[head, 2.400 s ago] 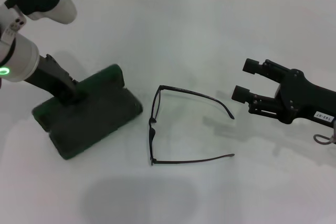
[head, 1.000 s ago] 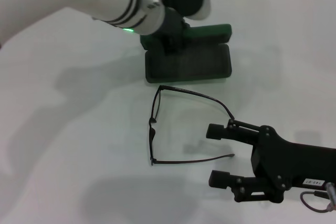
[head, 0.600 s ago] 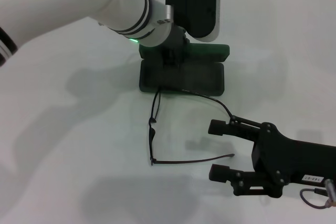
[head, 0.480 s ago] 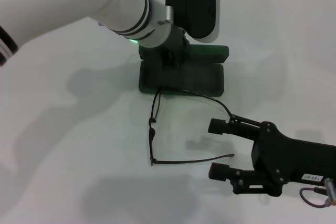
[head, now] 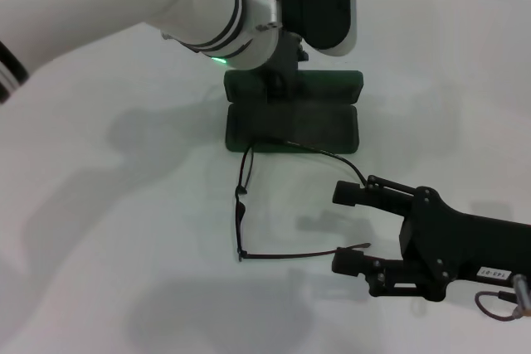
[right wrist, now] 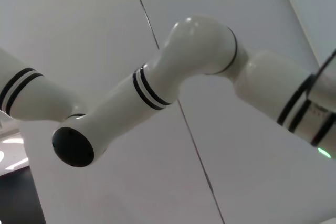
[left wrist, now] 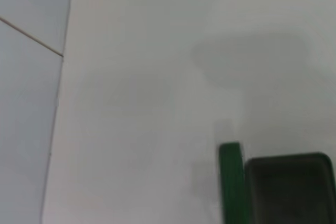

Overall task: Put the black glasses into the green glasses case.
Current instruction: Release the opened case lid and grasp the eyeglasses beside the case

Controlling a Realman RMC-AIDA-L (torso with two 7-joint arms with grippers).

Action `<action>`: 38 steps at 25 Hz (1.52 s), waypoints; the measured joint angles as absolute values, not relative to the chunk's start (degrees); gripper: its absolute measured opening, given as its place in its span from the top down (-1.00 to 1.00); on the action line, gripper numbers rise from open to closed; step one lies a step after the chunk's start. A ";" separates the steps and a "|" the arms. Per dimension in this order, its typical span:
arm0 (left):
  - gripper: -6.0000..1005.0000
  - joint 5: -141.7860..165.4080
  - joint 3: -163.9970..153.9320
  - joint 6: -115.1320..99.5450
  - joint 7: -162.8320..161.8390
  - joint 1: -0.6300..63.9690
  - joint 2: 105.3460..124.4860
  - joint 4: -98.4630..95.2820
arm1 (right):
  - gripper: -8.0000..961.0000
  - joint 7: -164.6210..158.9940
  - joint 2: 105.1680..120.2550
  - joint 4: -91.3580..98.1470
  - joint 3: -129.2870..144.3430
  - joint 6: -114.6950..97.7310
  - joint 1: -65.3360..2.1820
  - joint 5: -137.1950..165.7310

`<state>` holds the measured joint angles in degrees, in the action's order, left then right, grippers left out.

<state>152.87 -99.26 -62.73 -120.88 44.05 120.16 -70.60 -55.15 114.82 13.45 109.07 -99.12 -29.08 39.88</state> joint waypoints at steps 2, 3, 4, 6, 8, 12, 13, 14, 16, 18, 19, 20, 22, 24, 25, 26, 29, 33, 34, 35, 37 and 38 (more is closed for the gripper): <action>0.47 152.99 -99.06 -63.37 -121.46 43.72 120.06 -72.24 | -0.75 -55.75 114.80 13.45 109.07 -98.33 -29.10 40.00; 0.42 153.03 -98.99 -63.65 -121.67 43.61 120.02 -72.85 | -0.75 -56.05 114.78 13.45 109.06 -97.97 -29.15 40.09; 0.37 153.10 -98.87 -64.16 -121.99 43.37 120.00 -73.77 | -0.75 -56.45 114.70 13.45 109.07 -97.49 -29.33 40.22; 0.26 153.44 -98.73 -64.59 -122.91 42.31 119.99 -76.27 | -0.75 -56.78 114.32 13.51 109.08 -97.01 -29.66 40.37; 0.16 153.80 -98.01 -64.63 -124.67 39.84 120.04 -80.82 | -0.75 -56.85 113.69 13.76 109.13 -96.75 -29.99 40.58; 0.11 150.00 -94.51 -63.83 -131.57 32.95 120.17 -94.14 | -0.75 -57.65 110.91 14.27 109.31 -94.02 -32.96 41.31; 0.10 146.95 -93.26 -63.45 -132.71 30.85 120.12 -97.25 | -0.75 -58.77 110.01 14.29 109.38 -93.46 -34.12 41.79; 0.10 143.80 -92.02 -63.15 -133.32 28.72 120.07 -99.79 | -0.75 -59.50 109.56 14.31 109.37 -93.35 -34.76 42.06; 0.12 138.43 -89.73 -62.55 -133.70 25.11 120.03 -103.03 | -0.75 -60.94 108.87 14.33 109.32 -93.43 -35.84 42.59; 0.14 136.21 -88.21 -62.72 -135.26 21.79 119.99 -104.74 | -0.75 -61.23 108.70 14.32 109.36 -93.41 -35.98 42.74; 0.15 136.18 -87.78 -63.33 -136.63 20.43 119.94 -105.43 | -0.75 -61.18 108.64 14.19 109.37 -93.14 -35.79 42.77; 0.17 136.77 -87.59 -64.46 -138.44 19.35 119.89 -106.29 | -0.75 -61.07 108.50 13.97 109.36 -92.68 -35.45 42.82; 0.20 139.72 -87.32 -68.43 -142.35 17.72 119.83 -108.80 | -0.75 -61.00 107.85 13.62 109.18 -91.52 -34.60 42.82; 0.23 143.54 -87.17 -72.86 -146.60 16.57 119.85 -111.96 | -0.75 -61.06 107.48 13.56 108.94 -91.03 -34.23 42.81; 0.25 145.65 -87.17 -74.97 -148.71 15.88 119.88 -113.78 | -0.75 -61.18 106.96 13.52 108.49 -90.47 -33.68 42.82; 0.25 146.60 -87.14 -75.93 -149.80 15.43 119.89 -114.70 | -0.75 -61.18 106.96 13.52 108.49 -90.47 -33.68 42.82; 0.25 146.36 -85.47 -76.77 -150.83 14.45 119.93 -115.37 | -0.75 -61.92 104.94 14.30 107.06 -90.15 -33.21 42.84; 0.25 138.25 -80.22 -74.09 -146.26 13.42 119.90 -112.52 | -0.74 -67.76 103.32 18.46 107.02 -90.12 -36.79 47.90; 0.25 137.21 -79.75 -73.79 -145.30 13.11 119.91 -112.13 | -0.74 -70.79 102.69 21.72 106.92 -89.93 -38.90 52.36; 0.25 133.68 -78.59 -72.66 -142.17 12.35 119.95 -111.25 | -0.74 -72.55 102.46 23.74 106.91 -89.77 -40.42 55.90; 0.25 125.67 -76.31 -69.94 -136.02 10.52 119.99 -108.69 | -0.73 -75.72 102.38 27.83 106.03 -88.92 -43.85 63.70; 0.25 124.86 -76.04 -69.66 -135.45 10.35 120.00 -108.26 | -0.73 -77.07 102.97 29.65 104.07 -87.69 -46.14 69.75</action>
<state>124.86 -76.04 -69.66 -135.45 10.35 120.00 -108.26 -77.07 102.97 29.65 104.07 -87.69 -46.14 69.75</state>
